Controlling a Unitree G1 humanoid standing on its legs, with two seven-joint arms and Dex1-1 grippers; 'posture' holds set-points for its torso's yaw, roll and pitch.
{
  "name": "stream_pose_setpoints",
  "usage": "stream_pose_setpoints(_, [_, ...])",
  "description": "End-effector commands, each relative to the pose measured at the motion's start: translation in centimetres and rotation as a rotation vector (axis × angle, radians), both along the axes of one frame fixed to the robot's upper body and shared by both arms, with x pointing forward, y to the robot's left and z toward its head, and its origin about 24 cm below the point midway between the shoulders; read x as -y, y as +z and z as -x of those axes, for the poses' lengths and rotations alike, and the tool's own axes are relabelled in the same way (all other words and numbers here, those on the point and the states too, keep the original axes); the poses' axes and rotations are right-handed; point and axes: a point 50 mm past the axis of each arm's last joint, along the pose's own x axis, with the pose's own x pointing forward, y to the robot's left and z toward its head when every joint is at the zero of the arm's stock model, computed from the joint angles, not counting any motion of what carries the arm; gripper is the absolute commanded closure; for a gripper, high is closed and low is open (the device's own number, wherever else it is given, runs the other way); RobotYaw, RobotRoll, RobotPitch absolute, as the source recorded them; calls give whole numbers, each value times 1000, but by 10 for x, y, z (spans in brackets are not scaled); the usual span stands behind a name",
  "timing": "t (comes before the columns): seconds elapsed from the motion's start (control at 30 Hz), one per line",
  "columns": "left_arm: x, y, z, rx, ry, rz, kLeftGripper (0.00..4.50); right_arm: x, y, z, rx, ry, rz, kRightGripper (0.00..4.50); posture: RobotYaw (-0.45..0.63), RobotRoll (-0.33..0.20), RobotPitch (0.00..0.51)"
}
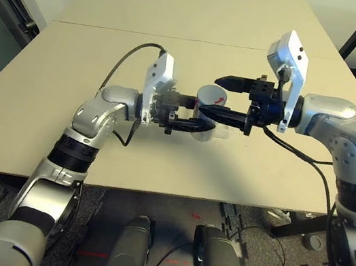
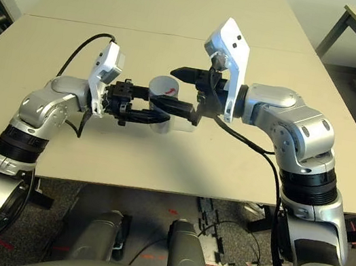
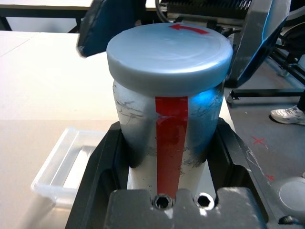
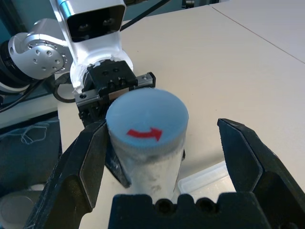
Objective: Pour the medicine from the bottle into the box.
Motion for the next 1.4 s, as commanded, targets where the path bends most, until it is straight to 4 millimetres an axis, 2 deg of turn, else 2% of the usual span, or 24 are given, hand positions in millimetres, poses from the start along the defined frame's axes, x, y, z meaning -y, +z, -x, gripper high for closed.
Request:
stream_pose_setpoints(0.03, [-8, 1, 4, 6, 10, -10, 2036, 11, 5, 0, 6, -60, -21, 0, -29, 0, 95])
stream_pose_setpoints(0.37, [-20, -1, 4, 4, 59, -16, 2036, 19, 2, 3, -25, -81, -18, 0, -21, 0, 90])
stream_pose_setpoints(0.7, [-17, -3, -4, 10, 63, -14, 2036, 5, 2, 15, -61, -10, -41, 0, -37, 0, 80])
stream_pose_setpoints(1.07, [3, -7, -10, 11, 9, 5, 2036, -22, -2, -5, -8, -48, -19, 0, -49, 0, 85])
stream_pose_setpoints(1.4, [10, -5, -10, 15, -6, 13, 2036, -29, -8, -13, 1, -53, 1, 0, -42, 0, 92])
